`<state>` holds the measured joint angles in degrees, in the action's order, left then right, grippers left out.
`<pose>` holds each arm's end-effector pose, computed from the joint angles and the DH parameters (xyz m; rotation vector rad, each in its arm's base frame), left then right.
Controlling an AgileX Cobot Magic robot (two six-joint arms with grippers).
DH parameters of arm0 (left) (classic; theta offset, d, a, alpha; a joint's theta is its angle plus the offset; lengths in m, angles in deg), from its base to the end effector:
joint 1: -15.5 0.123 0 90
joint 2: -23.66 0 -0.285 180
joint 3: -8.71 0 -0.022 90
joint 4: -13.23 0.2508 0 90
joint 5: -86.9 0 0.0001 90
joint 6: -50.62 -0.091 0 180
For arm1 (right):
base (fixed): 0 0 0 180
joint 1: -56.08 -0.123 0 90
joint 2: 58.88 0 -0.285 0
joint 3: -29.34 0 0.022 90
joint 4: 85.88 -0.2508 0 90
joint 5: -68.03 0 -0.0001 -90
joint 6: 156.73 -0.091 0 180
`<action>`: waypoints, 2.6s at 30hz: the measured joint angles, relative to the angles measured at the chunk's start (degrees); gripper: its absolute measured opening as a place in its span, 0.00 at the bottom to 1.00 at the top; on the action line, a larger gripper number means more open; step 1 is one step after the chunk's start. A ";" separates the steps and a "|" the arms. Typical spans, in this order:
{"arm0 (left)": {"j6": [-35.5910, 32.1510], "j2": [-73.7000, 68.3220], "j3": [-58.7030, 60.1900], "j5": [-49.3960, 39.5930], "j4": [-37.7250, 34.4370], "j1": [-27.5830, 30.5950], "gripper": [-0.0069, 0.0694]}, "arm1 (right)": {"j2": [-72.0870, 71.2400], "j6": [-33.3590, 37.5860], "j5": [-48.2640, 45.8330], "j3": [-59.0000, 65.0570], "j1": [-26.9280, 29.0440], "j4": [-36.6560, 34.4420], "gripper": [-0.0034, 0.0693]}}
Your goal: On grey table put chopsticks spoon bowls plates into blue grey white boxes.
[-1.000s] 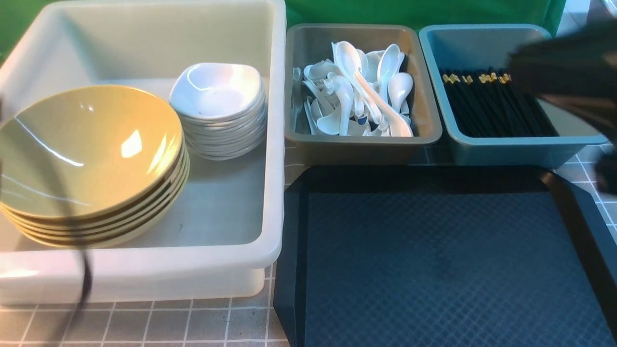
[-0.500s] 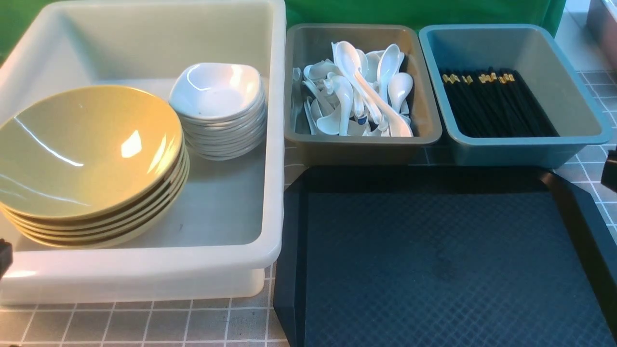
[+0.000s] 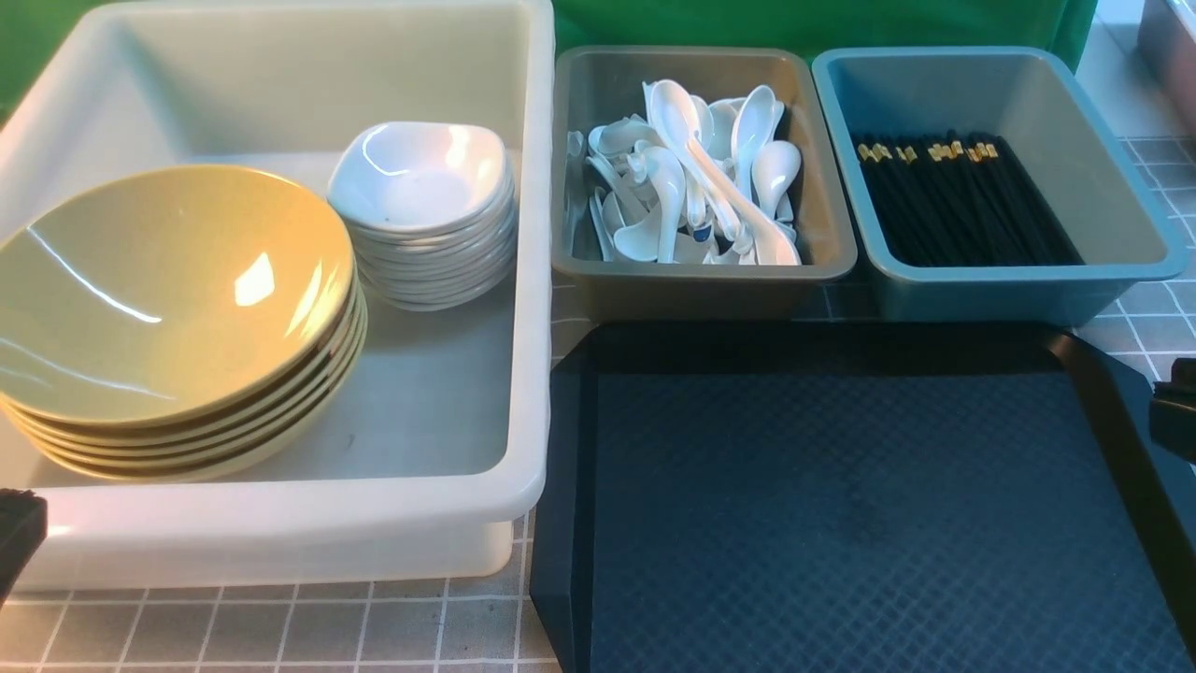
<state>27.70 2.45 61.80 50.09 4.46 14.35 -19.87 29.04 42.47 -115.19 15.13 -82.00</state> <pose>0.0543 -0.0094 0.2829 0.3464 1.9016 0.0832 0.0802 0.0661 0.3748 -0.7274 1.6029 0.3785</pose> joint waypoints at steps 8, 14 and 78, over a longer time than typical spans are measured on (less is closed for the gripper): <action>0.00 0.00 0.00 0.00 0.00 0.00 0.08 | 0.00 -0.11 -0.05 0.00 0.00 0.00 0.18; -0.05 0.00 0.00 -0.02 -0.05 0.00 0.08 | -0.87 -0.15 1.33 1.88 0.21 0.26 0.19; 1.19 5.47 15.69 25.13 -0.32 0.14 0.08 | -31.80 -9.06 11.22 42.24 42.13 1.63 0.07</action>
<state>28.89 7.92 77.49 75.22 4.14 14.49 -51.67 19.98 53.70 -72.95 57.26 -80.37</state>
